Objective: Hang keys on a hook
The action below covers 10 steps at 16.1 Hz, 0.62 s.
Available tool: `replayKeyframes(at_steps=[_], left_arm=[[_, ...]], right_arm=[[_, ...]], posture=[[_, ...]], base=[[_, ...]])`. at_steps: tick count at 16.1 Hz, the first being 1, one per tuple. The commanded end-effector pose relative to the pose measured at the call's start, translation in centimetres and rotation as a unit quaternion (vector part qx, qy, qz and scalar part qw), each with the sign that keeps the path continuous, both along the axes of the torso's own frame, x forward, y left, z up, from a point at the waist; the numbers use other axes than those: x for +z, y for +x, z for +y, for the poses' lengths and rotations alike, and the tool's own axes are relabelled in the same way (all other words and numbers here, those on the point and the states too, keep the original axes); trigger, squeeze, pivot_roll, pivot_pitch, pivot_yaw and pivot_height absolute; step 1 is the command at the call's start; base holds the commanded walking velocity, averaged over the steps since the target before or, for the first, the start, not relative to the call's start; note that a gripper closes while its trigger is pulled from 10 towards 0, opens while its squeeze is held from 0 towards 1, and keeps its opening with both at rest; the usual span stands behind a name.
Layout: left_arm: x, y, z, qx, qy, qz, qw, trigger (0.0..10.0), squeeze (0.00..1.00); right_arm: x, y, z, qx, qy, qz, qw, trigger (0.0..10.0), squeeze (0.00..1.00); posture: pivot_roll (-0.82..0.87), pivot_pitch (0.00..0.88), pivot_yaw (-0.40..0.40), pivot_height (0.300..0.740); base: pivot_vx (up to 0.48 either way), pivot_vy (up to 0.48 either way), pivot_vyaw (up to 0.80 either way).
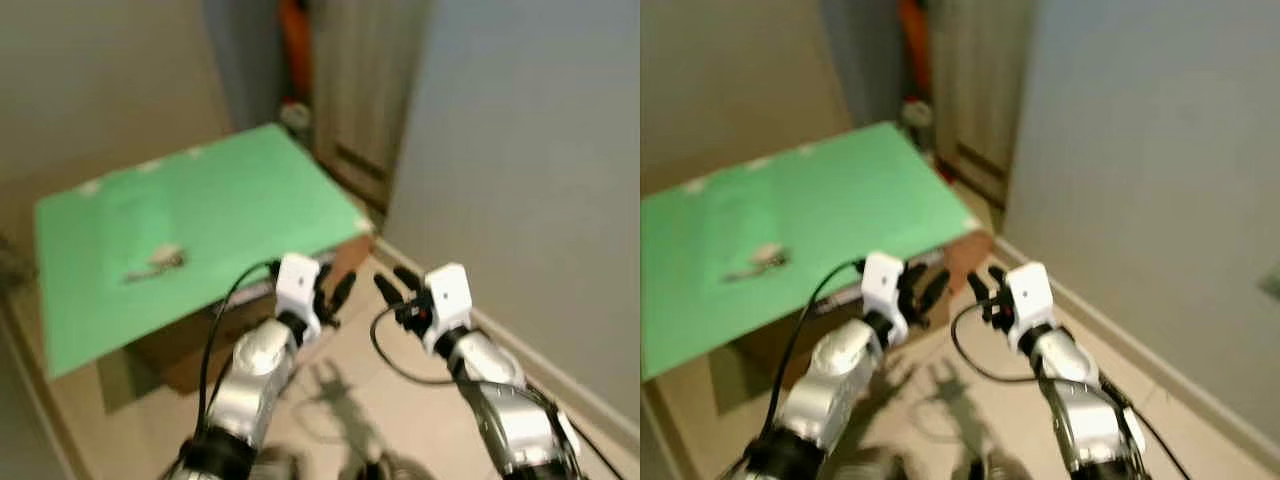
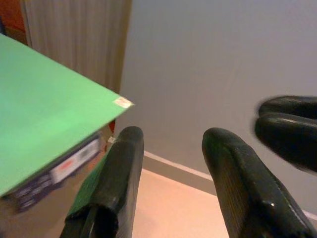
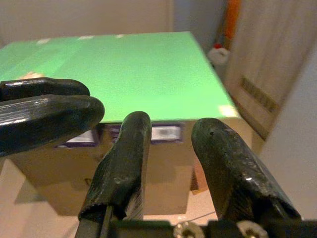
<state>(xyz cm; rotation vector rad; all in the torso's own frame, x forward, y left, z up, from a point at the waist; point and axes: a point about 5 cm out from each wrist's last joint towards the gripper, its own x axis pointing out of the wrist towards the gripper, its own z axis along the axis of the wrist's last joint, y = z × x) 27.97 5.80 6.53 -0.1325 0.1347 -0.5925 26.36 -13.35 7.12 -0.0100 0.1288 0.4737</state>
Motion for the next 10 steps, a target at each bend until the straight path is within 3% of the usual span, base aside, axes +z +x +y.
replayKeyframes(at_steps=[1,4,7,8,9,10], left_arm=[[-0.04,-0.34,-0.39,-0.006,-0.013,0.003,1.0,10.0,0.0],[0.16,-0.4,-0.43,-0.009,-0.016,-0.005,1.0,10.0,0.0],[0.35,-0.44,-0.65,-0.015,-0.021,-0.008,1.0,10.0,0.0],[0.41,-0.41,-0.68,-0.015,-0.022,-0.008,1.0,10.0,0.0],[0.45,-0.37,-0.68,-0.016,-0.023,-0.009,1.0,10.0,0.0],[0.47,-0.35,-0.71,-0.017,-0.023,-0.009,1.0,10.0,0.0]], right_arm=[[0.72,0.24,0.11,0.004,-0.003,-0.016,1.0,10.0,0.0],[0.74,0.31,-0.16,0.001,-0.014,-0.02,1.0,10.0,0.0],[0.62,0.42,-0.16,-0.006,-0.022,-0.018,1.0,10.0,0.0],[0.71,0.55,-0.25,-0.002,-0.053,-0.033,0.998,10.0,0.0],[0.94,0.67,-0.1,-0.009,-0.03,-0.032,0.999,10.0,0.0],[0.78,0.66,-0.13,-0.004,-0.044,-0.029,0.999,10.0,0.0]], posture=[[-0.11,0.098,0.009,0.74],[-0.11,0.1,0.011,0.74],[-0.11,0.1,0.011,0.74],[-0.11,0.102,0.012,0.74],[-0.11,0.102,0.014,0.74],[-0.11,0.102,0.012,0.74]], base=[[0.0,0.0,0.8],[0.452,0.0,0.8],[0.48,0.0,0.32],[0.48,0.0,0.8],[0.48,0.0,0.8],[0.48,0.0,0.8]])
